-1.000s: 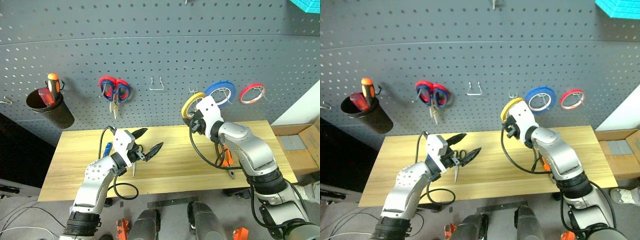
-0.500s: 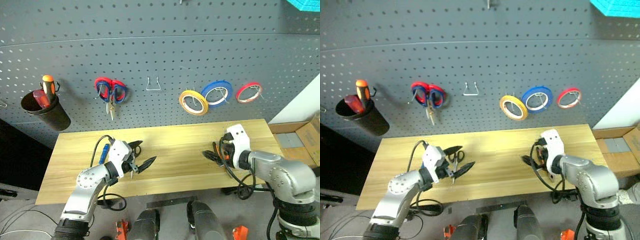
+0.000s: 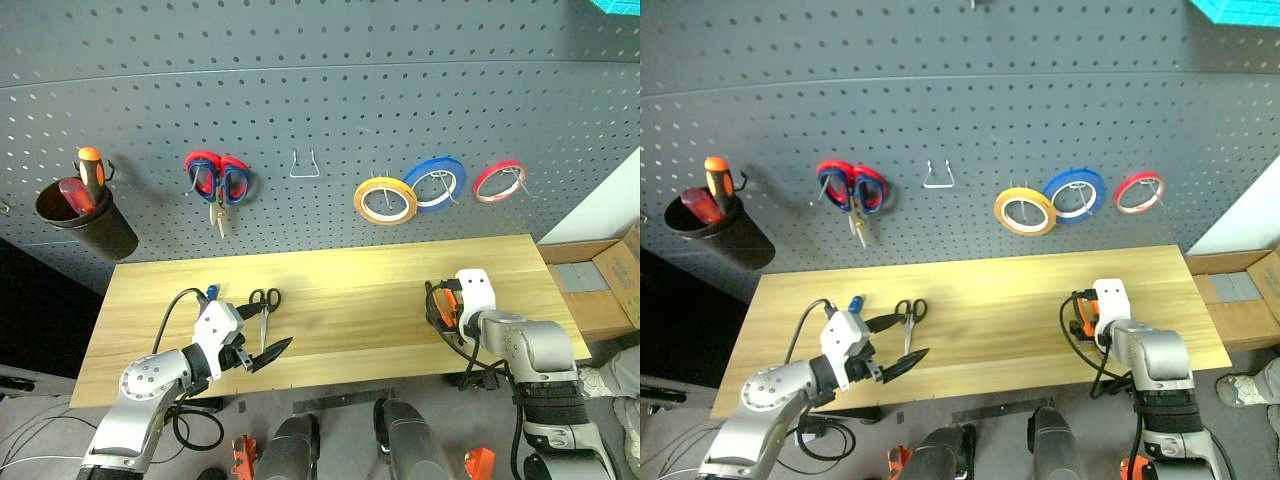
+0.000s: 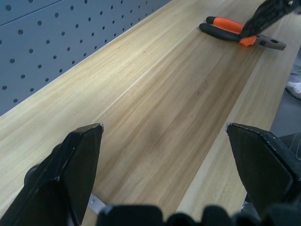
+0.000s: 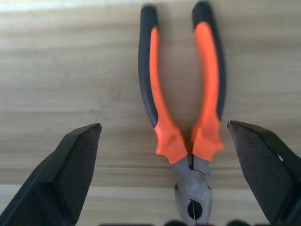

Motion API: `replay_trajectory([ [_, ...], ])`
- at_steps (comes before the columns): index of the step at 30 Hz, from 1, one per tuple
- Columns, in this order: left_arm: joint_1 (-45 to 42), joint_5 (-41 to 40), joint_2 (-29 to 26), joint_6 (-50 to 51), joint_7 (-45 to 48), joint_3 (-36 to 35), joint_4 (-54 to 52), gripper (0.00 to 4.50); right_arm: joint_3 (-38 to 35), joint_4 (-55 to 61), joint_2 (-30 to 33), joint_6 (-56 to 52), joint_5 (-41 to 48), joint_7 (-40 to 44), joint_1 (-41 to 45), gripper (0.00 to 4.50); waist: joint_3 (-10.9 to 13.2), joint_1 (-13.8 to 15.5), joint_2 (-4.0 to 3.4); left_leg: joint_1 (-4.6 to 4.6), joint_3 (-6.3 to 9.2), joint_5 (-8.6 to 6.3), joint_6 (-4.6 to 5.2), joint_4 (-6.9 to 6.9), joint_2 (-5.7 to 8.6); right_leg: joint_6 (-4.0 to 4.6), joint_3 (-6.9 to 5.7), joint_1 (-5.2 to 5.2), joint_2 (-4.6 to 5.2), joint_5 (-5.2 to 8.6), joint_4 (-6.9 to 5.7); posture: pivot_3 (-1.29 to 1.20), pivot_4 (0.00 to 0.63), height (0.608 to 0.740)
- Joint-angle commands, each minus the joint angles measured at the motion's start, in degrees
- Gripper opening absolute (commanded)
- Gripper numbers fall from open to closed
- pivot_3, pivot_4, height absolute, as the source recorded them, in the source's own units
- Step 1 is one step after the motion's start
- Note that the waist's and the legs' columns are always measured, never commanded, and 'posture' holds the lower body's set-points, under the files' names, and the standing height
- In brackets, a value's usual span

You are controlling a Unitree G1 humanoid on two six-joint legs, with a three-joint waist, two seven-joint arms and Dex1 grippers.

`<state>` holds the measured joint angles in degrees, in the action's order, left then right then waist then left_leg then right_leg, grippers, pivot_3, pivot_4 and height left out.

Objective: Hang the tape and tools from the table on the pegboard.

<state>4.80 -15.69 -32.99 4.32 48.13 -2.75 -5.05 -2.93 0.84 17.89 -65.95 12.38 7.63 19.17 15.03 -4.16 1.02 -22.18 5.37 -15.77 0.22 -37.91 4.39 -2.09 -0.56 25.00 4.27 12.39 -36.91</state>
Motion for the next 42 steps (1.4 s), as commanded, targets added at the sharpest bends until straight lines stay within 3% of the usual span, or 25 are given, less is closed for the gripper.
replay_trajectory([
  [1,-1.9,-1.6,-2.2,0.8,-0.6,-4.4,-0.6,4.5,1.1,-7.7,0.2,6.6,-2.4,0.5,0.6,4.46,0.1,0.0,0.09,0.0,0.0,0.0,0.0,-0.01,0.0,0.0,-0.01,0.0,-0.01,0.0,-0.01,-0.07,0.292,0.74],
  [10,-3.6,-1.9,-3.2,2.2,-0.3,-6.0,-0.9,4.5,2.1,-14.3,-1.4,11.4,-4.3,1.5,2.1,4.46,0.2,0.1,0.26,0.13,-0.1,0.01,-0.01,-0.05,-0.1,-0.29,0.03,-0.09,-0.12,0.13,0.03,-0.06,0.297,0.74],
  [13,-3.7,-2.1,-2.8,3.0,-0.4,-5.5,-2.0,4.5,1.9,-13.1,-1.5,9.5,-4.2,1.9,1.5,3.9,0.2,0.1,0.27,0.13,-0.09,0.01,-0.01,-0.05,-0.1,-0.06,0.07,-0.09,-0.12,-0.01,0.04,-0.06,0.297,0.74],
  [16,-4.2,-3.4,-2.5,4.2,0.0,-5.5,-3.1,4.5,1.0,-11.3,-1.5,6.5,-3.6,2.1,1.4,2.94,0.2,0.3,0.27,0.12,-0.08,0.01,-0.01,-0.05,-0.09,-0.05,0.07,-0.09,-0.12,-0.02,0.04,-0.07,0.292,0.74],
  [18,-4.8,-4.4,-3.3,5.3,1.6,-4.9,-5.2,4.5,0.9,-8.4,-1.0,6.4,-2.0,4.8,0.8,2.28,0.2,0.6,0.27,0.12,-0.05,0.01,-0.01,-0.05,-0.1,-0.05,0.08,-0.09,-0.12,-0.02,0.05,-0.08,0.292,0.74],
  [21,-6.4,-6.4,-2.3,7.3,1.2,-4.7,-8.7,4.5,6.0,2.9,2.5,9.6,1.6,15.1,-3.1,2.2,0.3,0.8,0.24,-0.02,-0.04,0.0,-0.02,-0.03,-0.08,-0.05,0.07,0.01,-0.12,-0.01,0.06,-0.07,0.287,0.74],
  [25,-8.4,-8.3,1.1,6.0,-4.6,-9.1,-11.6,4.5,9.6,26.9,9.4,8.7,15.2,32.0,-6.1,2.2,0.9,0.6,-0.1,-0.51,-0.01,0.01,-0.02,-0.11,-0.06,-0.09,0.03,0.38,-0.11,-0.05,0.05,-0.07,0.288,0.74],
  [28,-7.3,-12.7,1.7,10.9,-9.7,-14.0,-18.5,4.5,8.2,33.1,6.9,9.2,21.1,33.2,1.5,2.2,1.0,-0.1,0.16,-0.48,-0.01,0.01,-0.03,-0.12,-0.15,-0.15,0.01,0.41,-0.17,-0.07,0.03,-0.05,0.273,0.74],
  [32,-4.3,-14.9,2.9,12.5,-13.4,-18.1,-20.3,4.5,7.9,31.1,-0.4,11.8,22.0,29.1,14.7,2.2,1.0,0.1,0.21,-0.47,-0.01,0.05,-0.09,-0.14,-0.12,-0.2,0.0,0.42,-0.17,-0.12,0.04,-0.04,0.259,0.74],
  [36,-1.8,-12.4,4.2,10.3,-16.0,-19.8,-18.9,4.5,10.7,25.5,-7.5,17.1,17.3,24.0,25.7,2.2,1.0,1.2,0.28,-0.52,0.08,0.08,-0.21,-0.12,-0.08,0.01,-0.03,0.51,-0.16,-0.27,0.03,-0.03,0.248,0.74],
  [42,-2.1,-9.0,8.7,5.3,-21.3,-19.2,-18.1,4.5,13.4,16.2,-13.5,28.7,8.6,18.4,32.5,2.19,0.9,2.7,0.48,-0.82,0.14,0.23,-0.54,-0.12,-0.02,0.09,-0.05,0.79,-0.11,-0.31,0.06,-0.02,0.239,0.74],
])
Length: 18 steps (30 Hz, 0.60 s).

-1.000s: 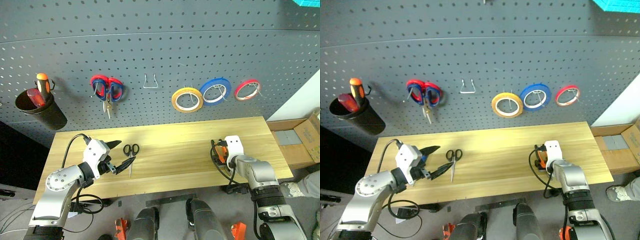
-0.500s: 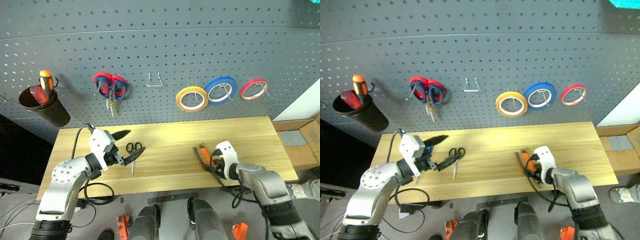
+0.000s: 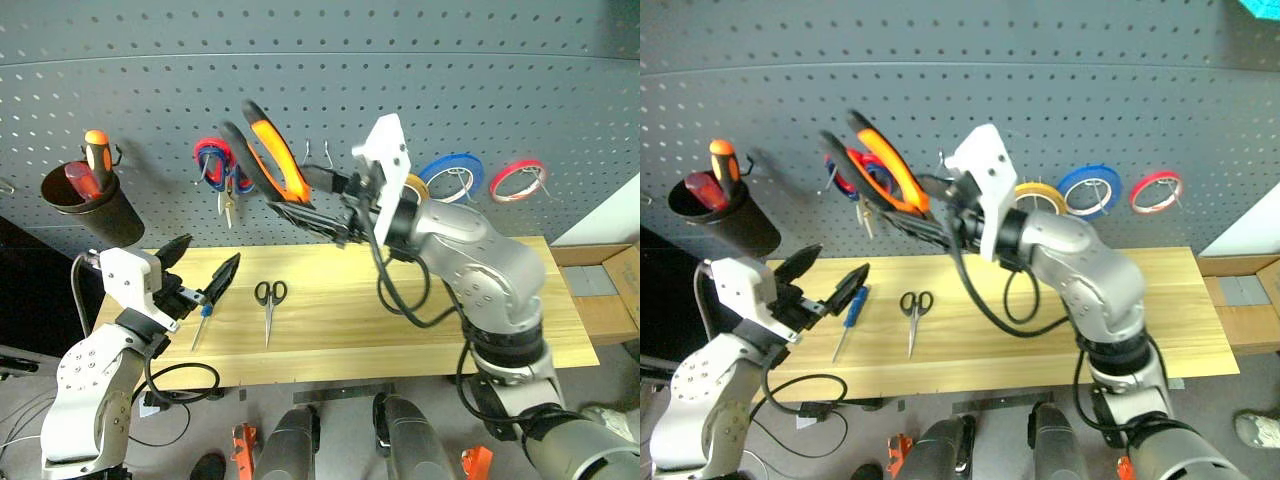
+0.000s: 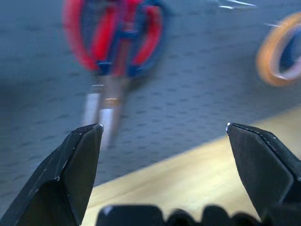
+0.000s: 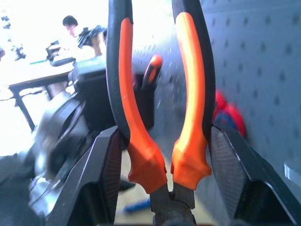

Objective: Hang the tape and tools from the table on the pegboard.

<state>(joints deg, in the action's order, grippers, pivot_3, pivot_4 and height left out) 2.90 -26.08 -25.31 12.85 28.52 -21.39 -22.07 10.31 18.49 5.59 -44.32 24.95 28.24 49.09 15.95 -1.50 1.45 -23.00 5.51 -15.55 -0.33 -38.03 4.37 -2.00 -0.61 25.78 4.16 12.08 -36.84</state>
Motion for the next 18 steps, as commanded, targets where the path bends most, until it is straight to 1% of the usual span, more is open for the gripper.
replay_trajectory([
  [1,0.0,1.9,2.0,-3.9,-2.3,0.3,-1.5,4.5,0.6,-3.6,-2.0,10.2,-6.3,-3.6,3.4,2.19,0.0,0.1,0.09,0.0,0.0,0.0,0.0,0.0,0.0,0.0,-0.01,0.0,0.0,0.0,0.0,-0.02,0.24,0.74],
  [4,0.5,2.3,3.7,-4.7,-3.0,2.2,-3.0,4.5,0.4,-8.4,-3.7,16.4,-9.8,-5.9,4.9,2.19,-0.1,0.0,0.09,0.01,-0.02,0.0,-0.01,0.0,0.01,0.04,0.01,0.0,0.0,-0.02,-0.03,-0.02,0.241,0.74],
  [7,1.8,4.4,4.6,-5.0,-3.5,5.7,-4.9,4.5,-1.0,-14.0,-6.1,23.9,-14.1,-11.1,6.8,2.19,-0.1,-0.2,0.09,0.03,-0.05,0.03,-0.06,0.03,-0.01,0.08,0.02,0.06,-0.03,-0.05,-0.11,-0.01,0.245,0.74],
  [10,2.7,4.5,6.1,-5.3,-4.3,7.8,-7.2,4.5,-1.5,-19.1,-7.8,29.5,-17.2,-14.5,7.7,2.19,-0.1,-0.3,0.09,0.03,-0.1,0.05,-0.09,0.03,-0.01,0.1,0.03,0.09,-0.04,-0.06,-0.12,0.0,0.248,0.74],
  [14,3.6,5.6,8.2,-6.1,-5.6,9.9,-8.8,4.5,-0.6,-24.6,-9.6,35.5,-20.2,-16.5,8.6,2.19,-0.1,-0.3,0.09,0.05,-0.15,0.05,-0.09,0.06,-0.04,0.1,0.04,0.13,-0.08,-0.06,-0.14,0.01,0.252,0.74],
  [18,4.9,6.0,8.8,-6.4,-6.0,11.1,-9.1,4.5,-1.0,-28.1,-11.9,38.2,-20.3,-17.0,9.7,2.19,-0.1,-0.4,0.09,0.05,-0.22,0.06,-0.09,0.05,-0.04,0.14,0.04,0.17,-0.1,-0.08,-0.16,0.01,0.251,0.74],
])
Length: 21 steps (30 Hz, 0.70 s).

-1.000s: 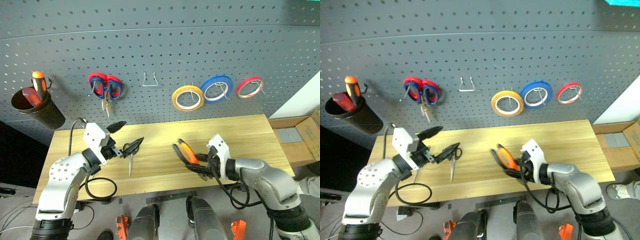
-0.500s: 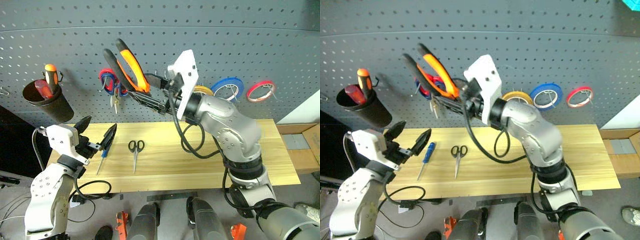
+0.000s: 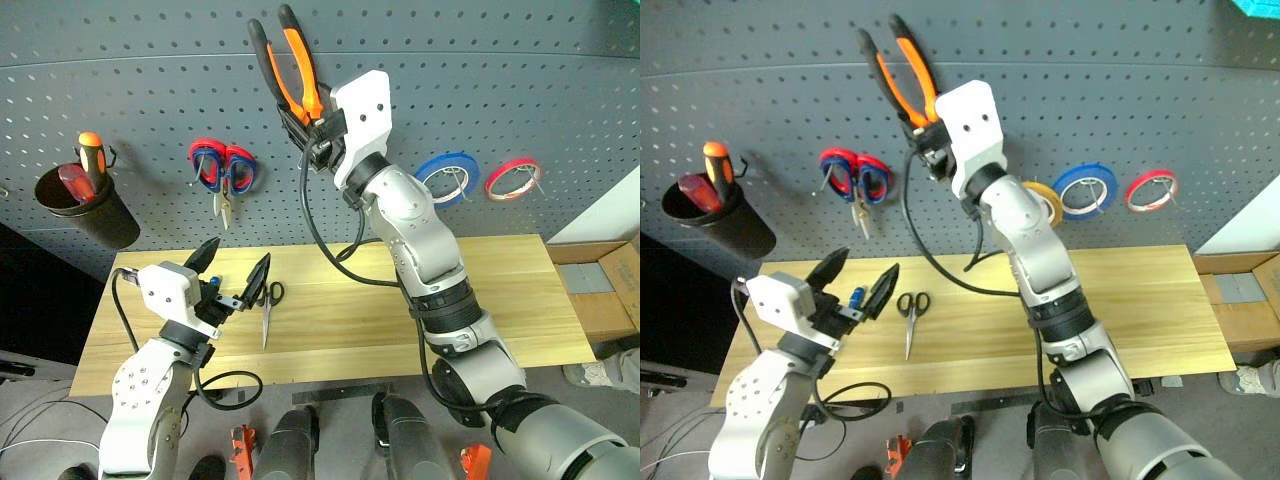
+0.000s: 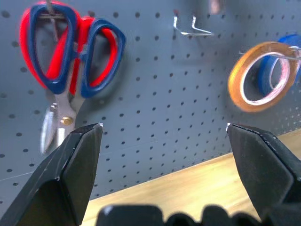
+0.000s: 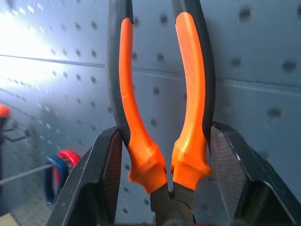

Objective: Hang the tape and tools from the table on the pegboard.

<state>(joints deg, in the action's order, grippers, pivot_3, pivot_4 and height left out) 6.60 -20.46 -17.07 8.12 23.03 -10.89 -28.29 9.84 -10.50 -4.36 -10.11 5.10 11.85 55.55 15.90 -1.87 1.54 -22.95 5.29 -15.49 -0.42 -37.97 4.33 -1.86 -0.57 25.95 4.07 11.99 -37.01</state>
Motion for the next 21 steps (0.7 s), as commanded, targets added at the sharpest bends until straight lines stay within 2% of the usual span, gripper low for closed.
replay_trajectory([
  [1,1.5,0.7,0.8,-2.0,-0.6,0.9,-2.8,4.5,-0.4,-0.2,-2.4,4.8,-0.7,-0.8,3.3,2.19,0.0,0.0,0.0,0.0,-0.01,0.0,0.0,0.0,0.0,0.0,0.0,0.01,0.0,0.0,0.0,0.01,0.251,0.74],
  [10,3.3,2.3,0.9,-4.4,-0.8,1.3,-1.3,4.5,-1.6,-9.0,-4.2,13.5,-3.2,-3.7,3.4,2.19,0.0,0.1,0.0,0.0,-0.02,0.0,0.01,-0.02,0.0,0.04,0.0,0.01,-0.01,-0.03,-0.02,0.03,0.255,0.74],
  [21,3.8,2.3,0.3,-4.3,-0.4,1.3,-1.5,4.5,0.5,-9.9,-4.7,16.3,-5.7,-4.0,-0.5,2.19,0.0,0.2,0.0,0.01,-0.05,0.02,0.0,-0.03,-0.01,0.09,0.0,0.01,-0.02,-0.06,-0.06,0.03,0.253,0.74],
])
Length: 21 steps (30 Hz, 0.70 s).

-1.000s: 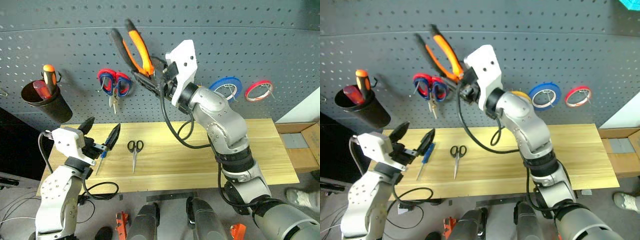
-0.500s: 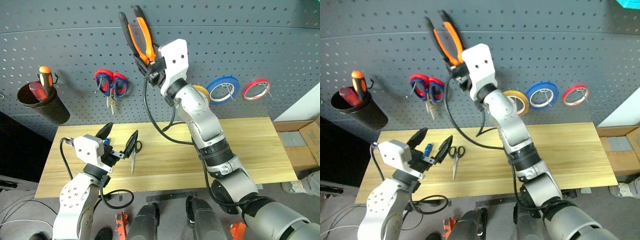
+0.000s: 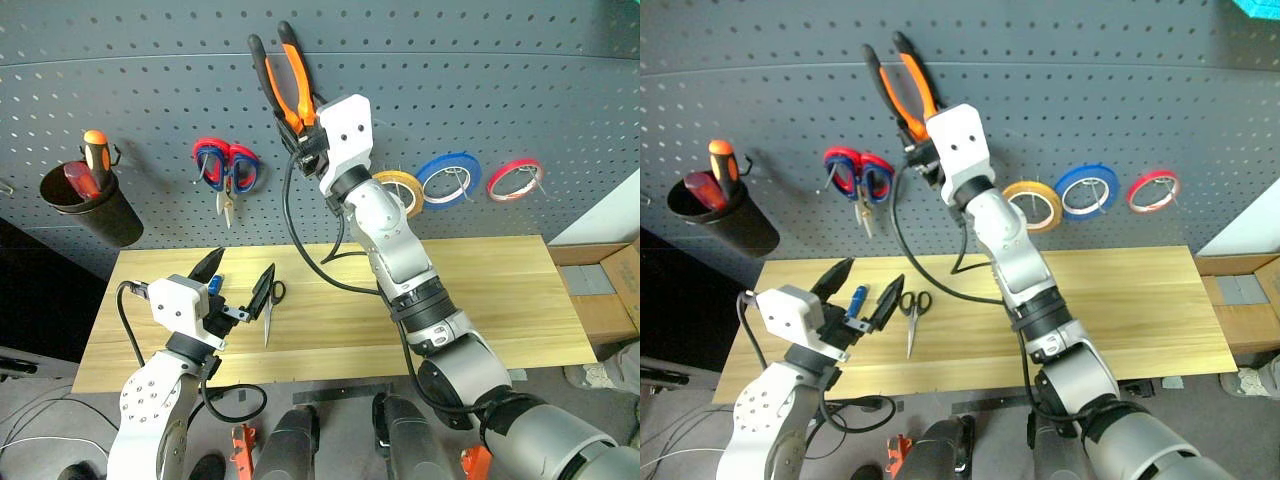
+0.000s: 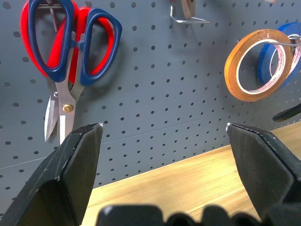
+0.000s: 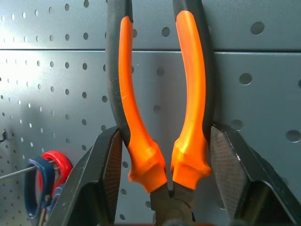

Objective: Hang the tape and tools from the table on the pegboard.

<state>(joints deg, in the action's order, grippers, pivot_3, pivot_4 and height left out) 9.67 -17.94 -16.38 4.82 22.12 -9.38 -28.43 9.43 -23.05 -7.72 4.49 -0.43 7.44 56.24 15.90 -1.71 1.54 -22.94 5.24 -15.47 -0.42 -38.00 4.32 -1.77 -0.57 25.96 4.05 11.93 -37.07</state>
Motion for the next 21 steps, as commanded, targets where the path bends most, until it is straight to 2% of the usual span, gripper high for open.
replay_trajectory([
  [1,0.9,-0.3,-0.4,-1.1,0.5,-0.3,-1.4,4.5,1.3,3.4,-1.5,0.6,-0.2,0.8,-2.0,2.19,0.0,0.0,0.0,0.0,0.0,0.0,0.0,0.0,0.0,0.0,0.01,0.0,0.0,0.0,0.0,0.03,0.251,0.74],
  [5,1.4,-0.1,-0.7,-1.6,0.5,-0.8,-0.9,4.5,2.1,5.1,-1.9,-1.7,-0.1,1.2,-3.8,2.19,0.0,0.0,0.0,0.0,-0.01,0.0,0.0,0.0,-0.01,0.0,0.02,0.01,0.0,0.0,0.0,0.04,0.254,0.74],
  [12,1.2,0.3,-0.5,-1.5,-0.2,-0.7,-0.6,4.5,1.7,6.7,-2.3,-2.9,0.6,1.0,-4.4,4.46,0.0,0.0,0.0,0.02,-0.01,0.0,0.0,0.0,-0.01,0.0,0.01,0.01,-0.02,0.0,-0.01,0.04,0.256,0.74],
  [17,0.4,3.2,-0.1,-0.6,-3.0,-0.7,3.0,4.5,1.4,15.0,-0.3,-7.7,2.0,2.8,-6.3,4.46,0.0,0.0,0.01,0.02,-0.02,0.0,0.0,0.0,-0.01,0.0,0.01,0.01,-0.02,0.0,-0.02,0.03,0.255,0.74],
  [21,1.3,4.9,0.1,-0.6,-3.5,0.3,4.9,4.5,2.8,27.1,3.3,-17.4,5.0,8.3,-10.8,4.46,0.0,0.0,0.02,0.02,-0.02,0.0,0.0,-0.01,-0.01,0.0,0.02,0.0,-0.02,0.0,0.0,0.01,0.251,0.74],
])
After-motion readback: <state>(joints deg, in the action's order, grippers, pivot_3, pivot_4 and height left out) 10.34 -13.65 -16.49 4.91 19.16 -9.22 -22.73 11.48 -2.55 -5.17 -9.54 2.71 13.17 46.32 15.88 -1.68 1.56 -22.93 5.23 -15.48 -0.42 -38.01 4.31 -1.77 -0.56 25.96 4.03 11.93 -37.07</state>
